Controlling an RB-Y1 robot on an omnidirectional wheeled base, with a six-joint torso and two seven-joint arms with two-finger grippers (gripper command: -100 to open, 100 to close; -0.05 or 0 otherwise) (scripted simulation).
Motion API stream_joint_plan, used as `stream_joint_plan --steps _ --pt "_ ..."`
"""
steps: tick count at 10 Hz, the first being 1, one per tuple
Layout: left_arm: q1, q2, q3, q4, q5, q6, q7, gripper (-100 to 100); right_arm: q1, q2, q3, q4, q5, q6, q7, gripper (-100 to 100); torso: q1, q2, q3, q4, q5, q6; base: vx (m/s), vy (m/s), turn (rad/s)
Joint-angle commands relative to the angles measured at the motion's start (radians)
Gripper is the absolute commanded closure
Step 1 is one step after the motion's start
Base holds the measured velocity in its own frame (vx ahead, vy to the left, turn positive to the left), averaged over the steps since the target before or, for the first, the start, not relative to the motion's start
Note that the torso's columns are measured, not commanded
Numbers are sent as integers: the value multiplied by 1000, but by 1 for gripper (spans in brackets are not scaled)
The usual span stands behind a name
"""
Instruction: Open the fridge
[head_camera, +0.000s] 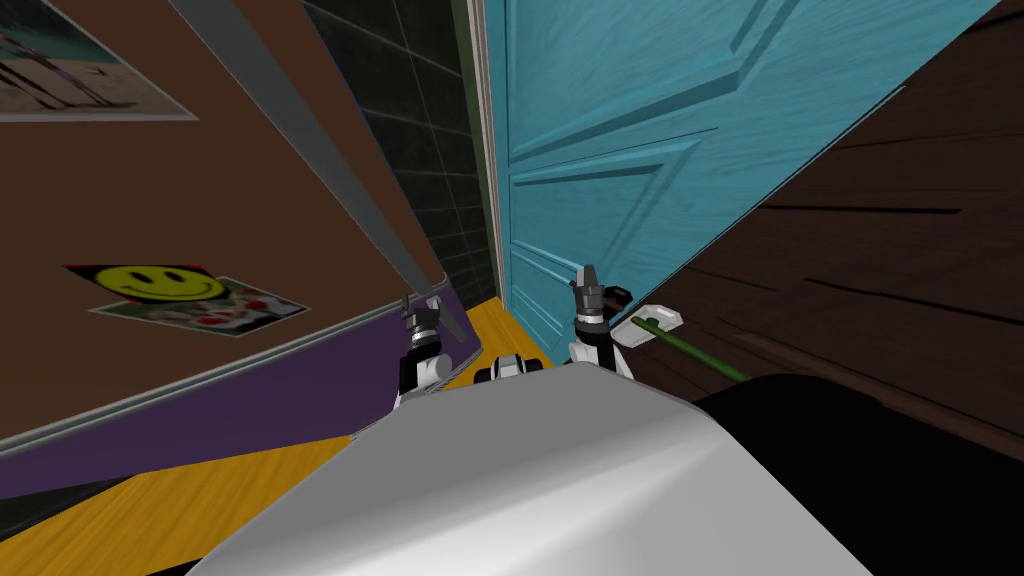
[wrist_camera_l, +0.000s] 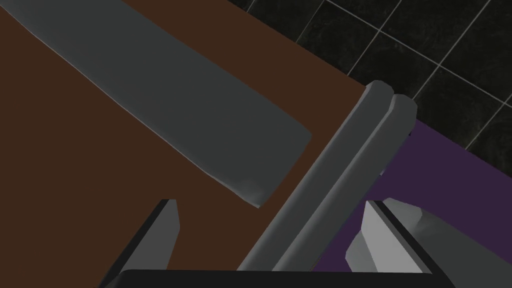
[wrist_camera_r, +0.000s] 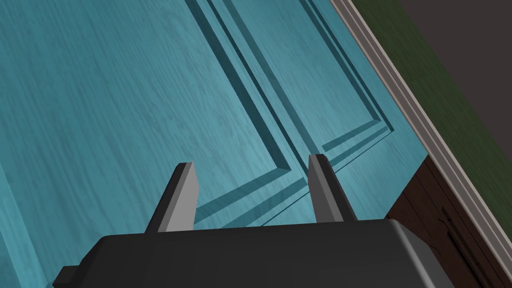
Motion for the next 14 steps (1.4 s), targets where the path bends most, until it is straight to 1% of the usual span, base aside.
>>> stream_joint_plan --steps 1,2,3,4,6,7,8,9,11,14 --pt "8 -4 7 -50 7 44 -7 -100 0 0 0 0 0 0 0 0 0 -3 -1 -1 0 0 89 -2 13" --pt "11 -5 10 -71 10 63 -9 -100 0 0 0 0 0 0 0 0 -1 -5 -3 -1 0 0 106 15 12" --pt "9 -5 8 -57 7 49 -8 -100 0 0 0 0 0 0 0 0 0 -5 -3 -2 0 0 49 10 2" --pt "4 -2 4 -28 4 25 -4 100 0 0 0 0 0 0 0 0 -1 -1 -1 -1 0 0 -57 7 12" --pt "0 0 0 0 0 0 0 100 0 0 0 0 0 0 0 0 -6 0 1 -3 1 6 -93 4 -5" --pt "-2 -3 7 -16 1 8 -3 100 0 0 0 0 0 0 0 0 -7 -4 -2 -4 0 5 -46 4 -6" --pt "1 27 -29 -27 3 21 15 100 0 0 0 0 0 0 0 0 -5 -8 -5 -2 -1 2 -245 73 -136" --pt "1 27 -29 -27 3 21 15 100 -1 0 0 0 0 0 0 0 -5 2 1 -2 0 7 -296 103 -147" --pt "3 57 -63 -40 5 36 32 100 -1 0 0 0 0 0 0 0 -4 3 2 1 -1 1 -327 84 -117" --pt "6 101 -115 -61 7 58 58 100 -1 0 0 0 0 0 0 0 -3 2 1 2 -2 0 -364 91 -136"
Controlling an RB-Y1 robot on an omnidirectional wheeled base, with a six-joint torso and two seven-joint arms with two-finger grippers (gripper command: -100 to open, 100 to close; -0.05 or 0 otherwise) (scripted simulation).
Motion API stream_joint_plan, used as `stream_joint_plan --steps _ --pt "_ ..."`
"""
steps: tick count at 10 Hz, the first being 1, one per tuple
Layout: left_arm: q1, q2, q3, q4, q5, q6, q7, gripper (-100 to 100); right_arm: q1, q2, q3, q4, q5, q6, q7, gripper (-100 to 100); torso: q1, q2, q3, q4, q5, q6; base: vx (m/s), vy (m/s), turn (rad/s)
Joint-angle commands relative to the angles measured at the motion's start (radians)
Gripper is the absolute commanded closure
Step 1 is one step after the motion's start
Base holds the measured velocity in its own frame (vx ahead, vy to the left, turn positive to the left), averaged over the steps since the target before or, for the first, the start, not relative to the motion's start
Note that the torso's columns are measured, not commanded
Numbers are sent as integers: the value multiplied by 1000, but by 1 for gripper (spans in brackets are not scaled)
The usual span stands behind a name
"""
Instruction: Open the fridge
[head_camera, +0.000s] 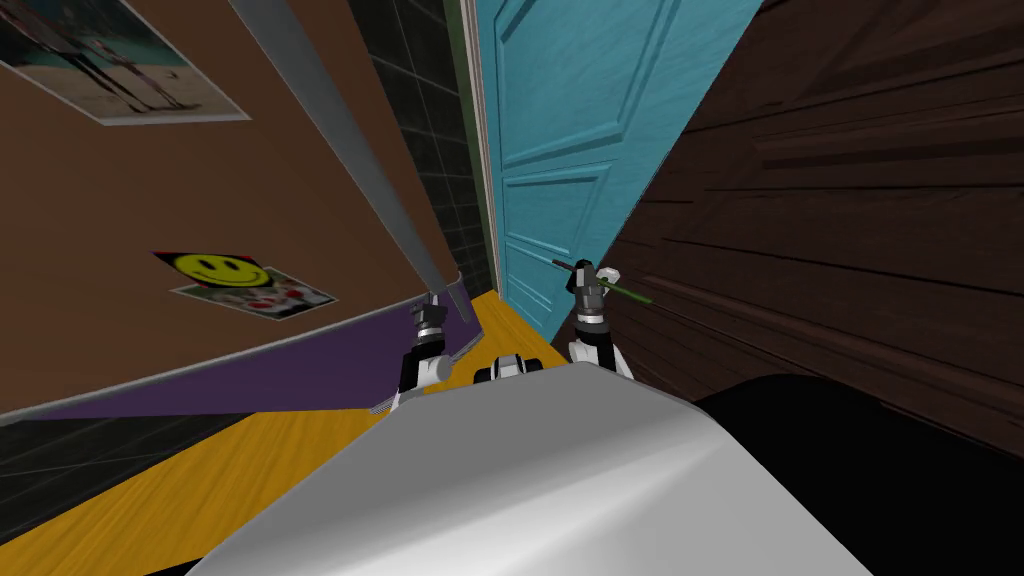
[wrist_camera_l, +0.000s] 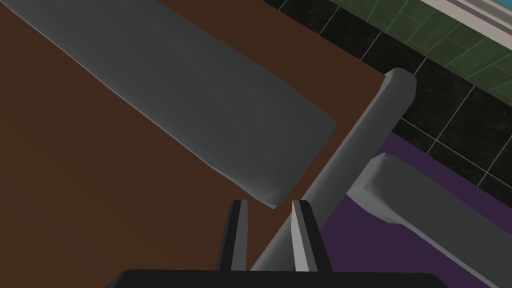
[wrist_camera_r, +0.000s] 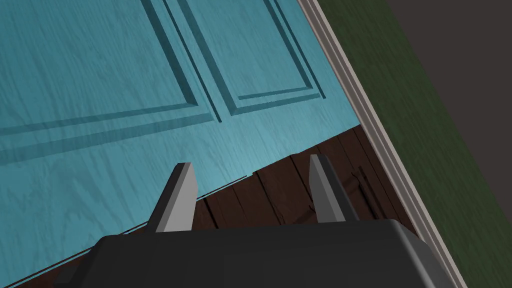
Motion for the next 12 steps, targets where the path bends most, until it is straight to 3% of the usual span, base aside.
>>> stream_joint_plan --steps 1,3,4,6,7,10,12 --pt "1 39 -47 -21 2 18 24 100 0 0 0 0 0 0 0 0 -1 -3 -2 1 -1 1 -330 85 -111" --pt "3 69 -81 -35 3 33 41 100 0 0 0 0 0 0 0 0 -2 -2 -2 1 -1 2 -370 109 -132" --pt "1 57 -67 -21 2 25 34 100 0 0 0 0 0 0 0 0 -4 0 0 0 -1 4 -191 46 -54" --pt "8 90 -110 -31 4 24 49 100 1 0 0 0 0 0 0 0 -2 -10 -7 -1 -2 2 -195 111 -118" --pt "8 90 -110 -31 4 24 49 100 0 0 0 0 0 0 0 0 0 -4 -3 -2 0 4 -228 141 -112" --pt "14 139 -167 -52 8 16 69 100 0 0 0 0 0 0 0 0 3 2 1 1 1 0 -277 142 -141" --pt "16 155 -186 -59 9 14 75 100 1 0 0 0 0 0 0 0 1 -3 -2 1 0 -3 -240 100 -75"
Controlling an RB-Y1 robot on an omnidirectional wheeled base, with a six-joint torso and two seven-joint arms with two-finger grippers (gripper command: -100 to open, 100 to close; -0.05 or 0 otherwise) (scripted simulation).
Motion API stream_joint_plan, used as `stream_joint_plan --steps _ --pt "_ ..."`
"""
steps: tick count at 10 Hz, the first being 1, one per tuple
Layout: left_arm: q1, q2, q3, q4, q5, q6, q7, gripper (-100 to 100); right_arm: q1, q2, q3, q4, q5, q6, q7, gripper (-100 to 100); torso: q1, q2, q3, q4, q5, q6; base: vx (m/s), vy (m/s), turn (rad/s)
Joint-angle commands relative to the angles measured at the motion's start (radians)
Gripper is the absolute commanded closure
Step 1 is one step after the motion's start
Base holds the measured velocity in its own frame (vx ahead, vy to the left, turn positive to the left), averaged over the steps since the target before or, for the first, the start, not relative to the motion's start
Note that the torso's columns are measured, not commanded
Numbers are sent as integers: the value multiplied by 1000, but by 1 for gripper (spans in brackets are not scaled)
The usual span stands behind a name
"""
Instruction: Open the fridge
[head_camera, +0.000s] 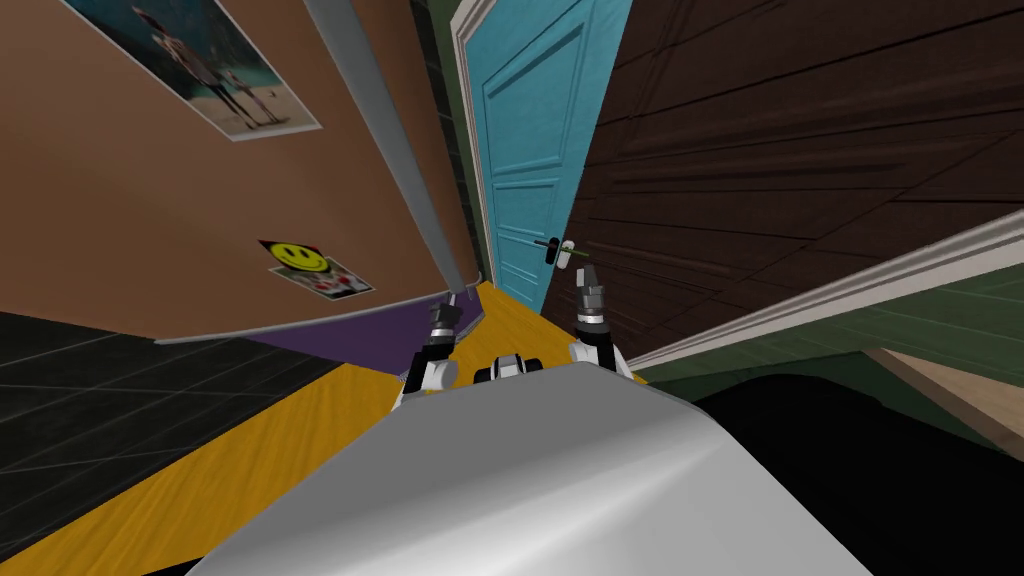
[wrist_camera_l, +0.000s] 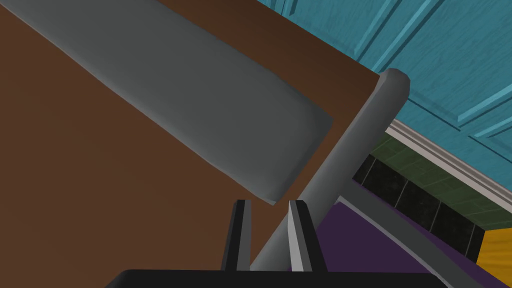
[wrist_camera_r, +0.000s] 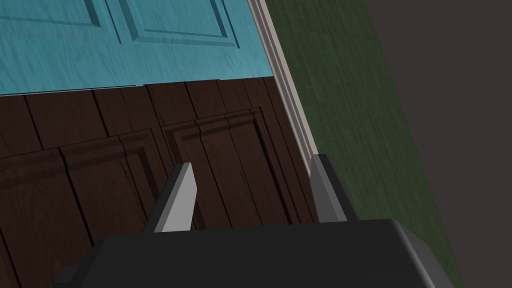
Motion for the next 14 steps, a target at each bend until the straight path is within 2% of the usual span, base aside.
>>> stream_joint_plan --steps 1,2,5,6,8,9,11,12,14 --pt "8 33 -40 -31 2 -5 13 100 0 0 0 0 0 0 0 0 0 1 0 0 0 1 -294 138 -133" --pt "8 33 -40 -31 2 -5 13 100 0 0 0 0 0 0 0 0 -1 4 2 0 0 4 -236 122 -98" --pt "14 81 -97 -51 6 -13 33 100 0 0 0 0 0 0 0 0 -4 6 3 1 -1 5 -288 132 -130" --pt "20 68 -81 -46 4 -13 25 100 0 0 0 0 0 0 0 0 -7 9 6 1 -1 8 -168 81 -51" --pt "34 113 -125 -63 3 -27 39 100 0 0 0 0 0 0 0 0 -7 -4 -3 -1 -2 6 -175 159 -138" --pt "34 113 -125 -63 3 -27 39 100 0 0 0 0 0 0 0 0 -3 1 0 -2 0 8 -181 173 -102" --pt "43 155 -164 -84 2 -45 52 100 0 0 0 0 0 0 0 0 0 1 0 0 0 2 -181 156 -108" --pt "43 155 -164 -84 2 -45 52 100 0 0 0 0 0 0 0 0 0 6 3 1 1 3 -208 136 -79" --pt "52 197 -203 -105 1 -63 66 100 0 0 0 0 0 0 0 0 3 5 2 2 1 1 -202 192 -130"
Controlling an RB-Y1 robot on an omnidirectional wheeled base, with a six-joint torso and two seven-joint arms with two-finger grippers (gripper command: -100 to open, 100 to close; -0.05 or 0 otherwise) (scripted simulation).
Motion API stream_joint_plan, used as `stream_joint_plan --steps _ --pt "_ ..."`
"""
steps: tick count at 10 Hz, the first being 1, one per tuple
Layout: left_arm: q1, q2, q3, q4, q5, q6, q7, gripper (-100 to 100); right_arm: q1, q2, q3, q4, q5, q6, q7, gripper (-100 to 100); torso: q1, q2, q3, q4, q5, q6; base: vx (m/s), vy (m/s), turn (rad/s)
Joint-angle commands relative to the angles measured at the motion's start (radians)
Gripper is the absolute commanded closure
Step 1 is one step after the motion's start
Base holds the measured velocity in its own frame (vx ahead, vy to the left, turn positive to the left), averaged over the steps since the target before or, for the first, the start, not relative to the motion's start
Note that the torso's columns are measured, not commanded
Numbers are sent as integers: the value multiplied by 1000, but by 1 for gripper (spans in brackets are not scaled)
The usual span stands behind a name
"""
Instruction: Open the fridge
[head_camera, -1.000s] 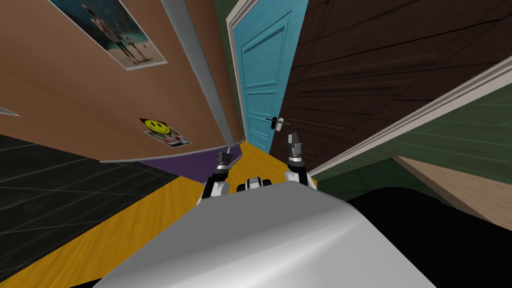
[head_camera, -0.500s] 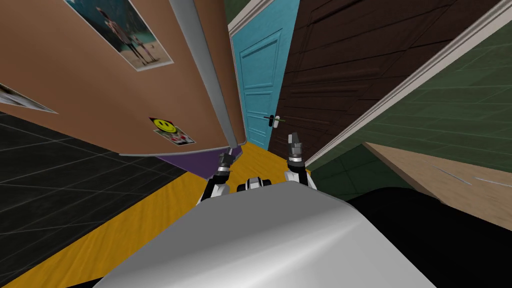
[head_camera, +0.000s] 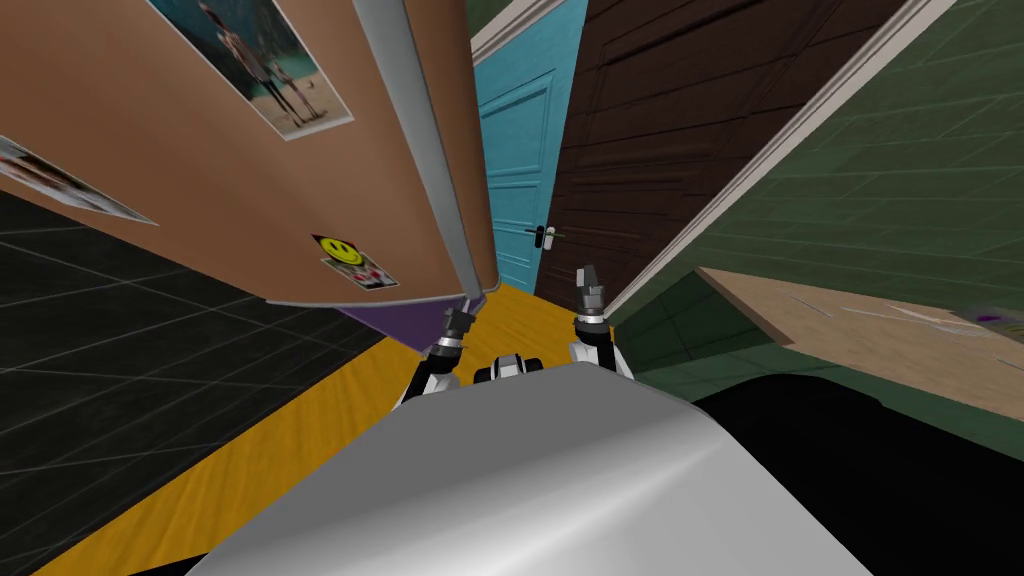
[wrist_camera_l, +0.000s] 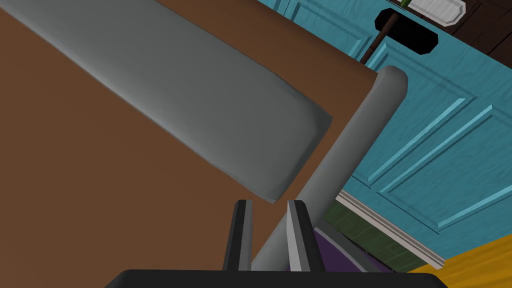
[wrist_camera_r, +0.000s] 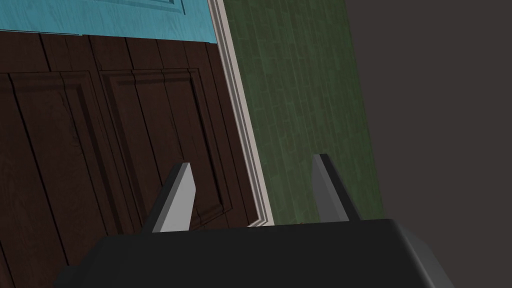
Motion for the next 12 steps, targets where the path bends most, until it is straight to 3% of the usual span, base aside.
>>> stream_joint_plan --steps 1,3,4,5,12 --pt "1 31 -27 -19 0 -25 11 100 0 0 0 0 0 0 0 0 -1 -1 0 0 0 1 -197 145 -84" --pt "10 73 -66 -39 -1 -42 25 100 0 0 0 0 0 0 0 0 -2 -1 -1 0 0 0 -218 143 -98" --pt "10 73 -66 -39 -1 -42 25 100 0 0 0 0 0 0 0 0 -5 1 0 0 -1 3 -211 149 -68" --pt "35 88 -60 -75 6 -13 24 -100 0 0 0 0 0 0 0 0 -6 0 0 0 -2 2 -59 60 85" --pt "107 148 -42 -266 34 79 27 -100 1 0 0 0 0 0 0 0 2 1 0 0 1 0 60 -31 66"
